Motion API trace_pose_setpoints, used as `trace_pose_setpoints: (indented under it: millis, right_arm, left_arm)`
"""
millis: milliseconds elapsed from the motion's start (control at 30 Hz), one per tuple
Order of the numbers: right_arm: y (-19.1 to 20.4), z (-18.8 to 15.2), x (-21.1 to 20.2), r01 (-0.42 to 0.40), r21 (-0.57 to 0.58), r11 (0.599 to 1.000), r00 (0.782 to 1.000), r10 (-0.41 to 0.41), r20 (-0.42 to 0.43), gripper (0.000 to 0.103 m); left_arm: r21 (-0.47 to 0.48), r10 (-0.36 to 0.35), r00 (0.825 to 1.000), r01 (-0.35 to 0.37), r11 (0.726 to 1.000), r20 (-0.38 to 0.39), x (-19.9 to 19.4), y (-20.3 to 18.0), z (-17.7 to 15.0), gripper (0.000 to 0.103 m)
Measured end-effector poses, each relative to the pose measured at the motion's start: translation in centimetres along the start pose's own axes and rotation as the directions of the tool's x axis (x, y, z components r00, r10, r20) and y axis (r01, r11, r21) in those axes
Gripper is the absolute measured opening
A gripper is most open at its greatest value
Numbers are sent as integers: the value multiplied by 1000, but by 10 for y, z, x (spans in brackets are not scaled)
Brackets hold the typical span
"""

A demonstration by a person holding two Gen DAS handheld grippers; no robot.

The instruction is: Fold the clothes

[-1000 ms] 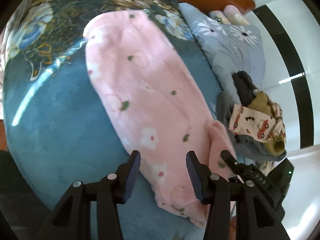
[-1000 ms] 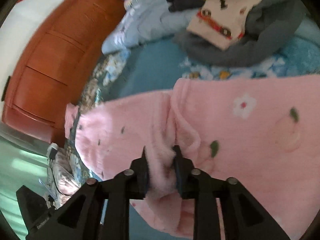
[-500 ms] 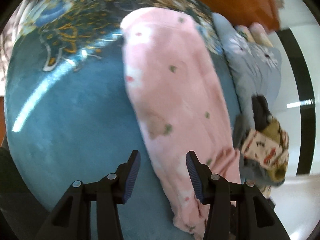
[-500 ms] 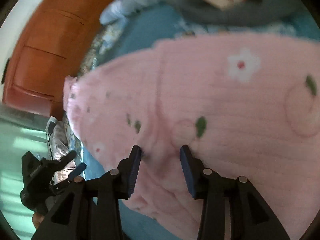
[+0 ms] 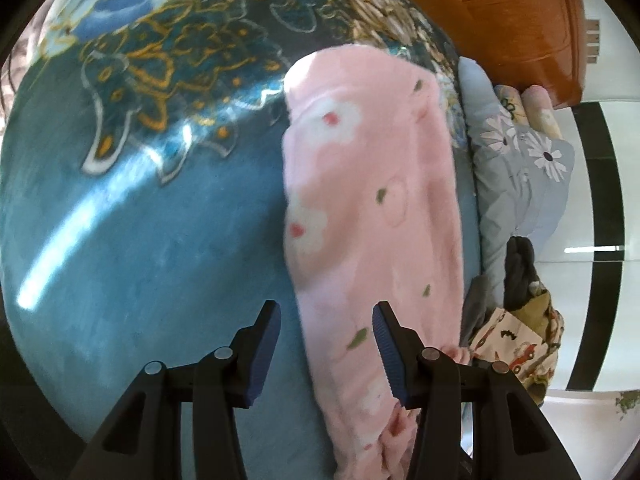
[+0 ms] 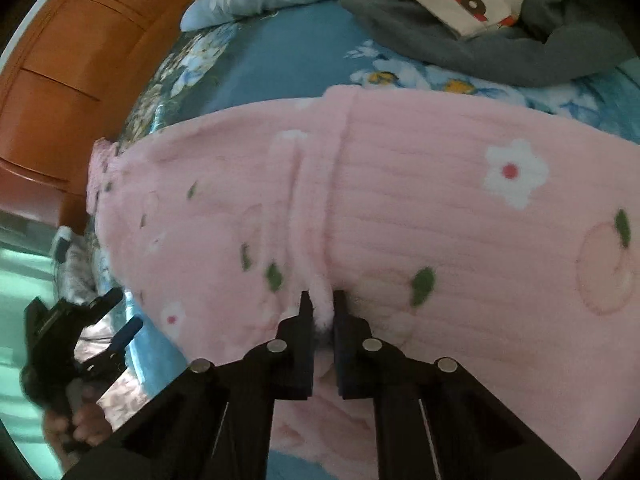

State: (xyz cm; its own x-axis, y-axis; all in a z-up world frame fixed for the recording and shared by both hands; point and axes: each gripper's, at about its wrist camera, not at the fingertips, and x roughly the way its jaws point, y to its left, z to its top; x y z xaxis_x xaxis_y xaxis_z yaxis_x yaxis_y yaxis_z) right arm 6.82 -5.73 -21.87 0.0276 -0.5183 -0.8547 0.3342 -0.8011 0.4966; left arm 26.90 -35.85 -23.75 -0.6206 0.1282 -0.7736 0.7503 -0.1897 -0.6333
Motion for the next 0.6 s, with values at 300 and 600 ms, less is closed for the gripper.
trace_pose_setpoints:
  millis: [300, 600]
  right_arm:
    - [33, -15, 14, -34, -162, 986, 991, 13, -130, 7]
    - [57, -16, -4, 57, -227, 972, 995, -75, -71, 20]
  left_arm:
    - [-18, 17, 999, -16, 1000, 41, 0, 12, 33, 54]
    - [-97, -65, 996, 71, 993, 67, 18, 22, 89, 61]
